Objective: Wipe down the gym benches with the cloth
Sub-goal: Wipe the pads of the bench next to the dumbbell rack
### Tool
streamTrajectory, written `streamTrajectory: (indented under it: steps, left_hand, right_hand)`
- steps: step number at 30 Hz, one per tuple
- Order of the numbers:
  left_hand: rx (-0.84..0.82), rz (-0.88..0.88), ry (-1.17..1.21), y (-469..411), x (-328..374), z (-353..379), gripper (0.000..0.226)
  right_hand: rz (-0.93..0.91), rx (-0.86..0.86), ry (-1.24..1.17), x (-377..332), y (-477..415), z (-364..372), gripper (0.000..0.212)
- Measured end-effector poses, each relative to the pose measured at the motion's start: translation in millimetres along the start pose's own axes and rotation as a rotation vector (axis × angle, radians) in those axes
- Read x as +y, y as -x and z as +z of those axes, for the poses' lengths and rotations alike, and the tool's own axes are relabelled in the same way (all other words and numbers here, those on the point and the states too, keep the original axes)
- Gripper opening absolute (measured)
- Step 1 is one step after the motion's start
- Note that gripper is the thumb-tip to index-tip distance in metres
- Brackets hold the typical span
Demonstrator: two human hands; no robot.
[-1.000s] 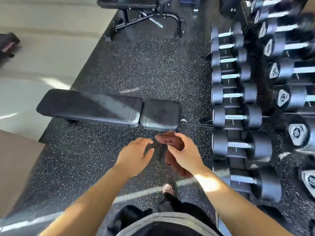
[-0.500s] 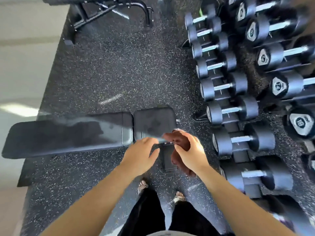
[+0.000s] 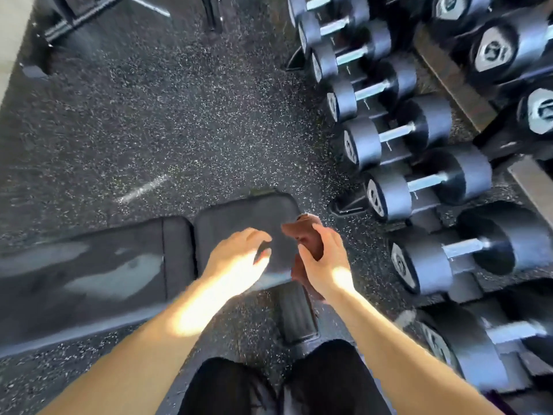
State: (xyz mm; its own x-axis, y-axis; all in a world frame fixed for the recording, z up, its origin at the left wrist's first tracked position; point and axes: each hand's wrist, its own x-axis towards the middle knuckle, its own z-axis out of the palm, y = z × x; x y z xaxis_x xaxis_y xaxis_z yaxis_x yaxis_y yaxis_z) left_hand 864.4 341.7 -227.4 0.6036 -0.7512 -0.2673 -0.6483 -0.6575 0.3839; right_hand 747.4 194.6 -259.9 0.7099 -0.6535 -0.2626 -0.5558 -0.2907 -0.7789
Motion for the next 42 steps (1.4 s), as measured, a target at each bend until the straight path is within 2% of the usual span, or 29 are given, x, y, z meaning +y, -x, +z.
streamTrajectory:
  steps: [5, 9, 13, 17, 23, 26, 30, 32, 37, 40, 42]
  left_hand:
    - [0.112, 0.051, -0.012, -74.2, -55.1, 93.5, 0.032]
    - [0.292, 0.148, -0.049, -119.5, -79.2, 148.7, 0.033]
    - [0.463, 0.182, -0.062, -140.5, -88.8, 177.3, 0.038]
    - [0.429, 0.183, -0.066, -137.7, -88.4, 178.1, 0.039]
    - [0.441, 0.169, -0.047, -137.3, -87.4, 176.3, 0.037]
    - [0.458, 0.169, -0.032, -139.4, -88.8, 177.3, 0.034]
    - [0.468, 0.161, -0.006, -139.4, -87.6, 175.2, 0.032]
    - [0.464, 0.159, 0.011, -139.1, -87.5, 174.3, 0.031]
    - [0.441, 0.169, 0.065, -135.3, -92.0, 170.2, 0.031]
    - [0.411, 0.154, -0.04, -130.9, -106.1, 164.7, 0.035]
    - [0.422, 0.117, -0.061, -128.6, -117.2, 163.2, 0.037]
  right_hand:
    - [-0.11, 0.077, 0.173, 75.7, -53.9, 68.2, 0.049]
    - [-0.181, 0.185, 0.121, 110.7, -82.0, 94.7, 0.053]
    - [-0.275, 0.105, 0.091, 117.5, -112.0, 93.3, 0.056]
    - [-0.236, 0.017, 0.071, 111.5, -113.0, 84.1, 0.055]
    - [-0.171, 0.093, -0.028, 133.3, -74.2, 83.7, 0.043]
    - [-0.165, 0.131, -0.037, 130.7, -89.3, 87.4, 0.033]
    - [-0.178, 0.091, -0.036, 109.9, -129.6, 79.8, 0.028]
    - [-0.186, 0.055, -0.006, 104.1, -136.0, 78.6, 0.033]
    - [-0.205, 0.011, 0.191, 117.5, -88.3, 88.9, 0.073]
    - [-0.197, 0.042, 0.313, 118.9, -68.6, 102.3, 0.079]
    - [-0.2, 0.091, 0.38, 115.1, -74.2, 107.7, 0.072]
